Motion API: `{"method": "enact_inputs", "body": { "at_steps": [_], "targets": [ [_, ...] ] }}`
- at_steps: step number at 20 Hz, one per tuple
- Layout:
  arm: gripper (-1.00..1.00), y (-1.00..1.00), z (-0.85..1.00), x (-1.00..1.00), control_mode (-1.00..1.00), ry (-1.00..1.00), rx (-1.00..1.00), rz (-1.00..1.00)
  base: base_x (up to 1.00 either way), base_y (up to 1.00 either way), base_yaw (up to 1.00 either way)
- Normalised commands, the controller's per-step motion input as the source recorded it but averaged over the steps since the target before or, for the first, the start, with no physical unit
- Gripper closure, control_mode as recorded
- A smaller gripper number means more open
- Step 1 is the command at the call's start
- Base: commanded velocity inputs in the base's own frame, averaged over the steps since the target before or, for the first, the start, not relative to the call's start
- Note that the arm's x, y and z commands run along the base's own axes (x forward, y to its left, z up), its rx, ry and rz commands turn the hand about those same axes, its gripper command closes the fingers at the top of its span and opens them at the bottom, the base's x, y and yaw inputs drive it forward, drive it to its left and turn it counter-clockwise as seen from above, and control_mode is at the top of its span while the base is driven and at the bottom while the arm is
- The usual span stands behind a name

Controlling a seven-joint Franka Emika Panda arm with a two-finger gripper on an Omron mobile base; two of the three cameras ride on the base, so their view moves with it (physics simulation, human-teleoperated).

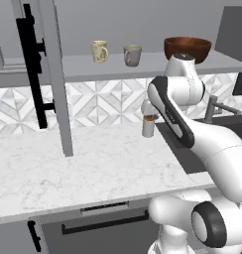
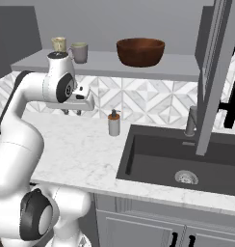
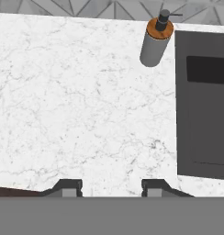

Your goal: Gather all objects into one cabinet and sort the glasses and bowls to opposite sides.

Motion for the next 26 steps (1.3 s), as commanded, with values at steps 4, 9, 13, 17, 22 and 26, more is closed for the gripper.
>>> {"method": "enact_inputs", "body": {
  "at_steps": [4, 9, 13, 17, 22, 26],
  "targets": [
    [-1.0, 0.0, 0.0, 0.0, 1.0, 0.0, 0.0, 0.0, 0.0, 0.0, 0.0],
    [-1.0, 0.0, 0.0, 0.0, 1.0, 0.0, 0.0, 0.0, 0.0, 0.0, 0.0],
    [-1.0, 0.0, 0.0, 0.0, 1.0, 0.0, 0.0, 0.0, -0.58, 0.19, 0.0],
    [-1.0, 0.0, 0.0, 0.0, 1.0, 0.0, 0.0, 0.0, -1.0, 0.46, 0.14],
    [-1.0, 0.0, 0.0, 0.0, 1.0, 0.0, 0.0, 0.0, -1.0, 0.45, 0.23],
    [-1.0, 0.0, 0.0, 0.0, 1.0, 0.0, 0.0, 0.0, -0.51, 0.5, 0.53]
  ]
}}
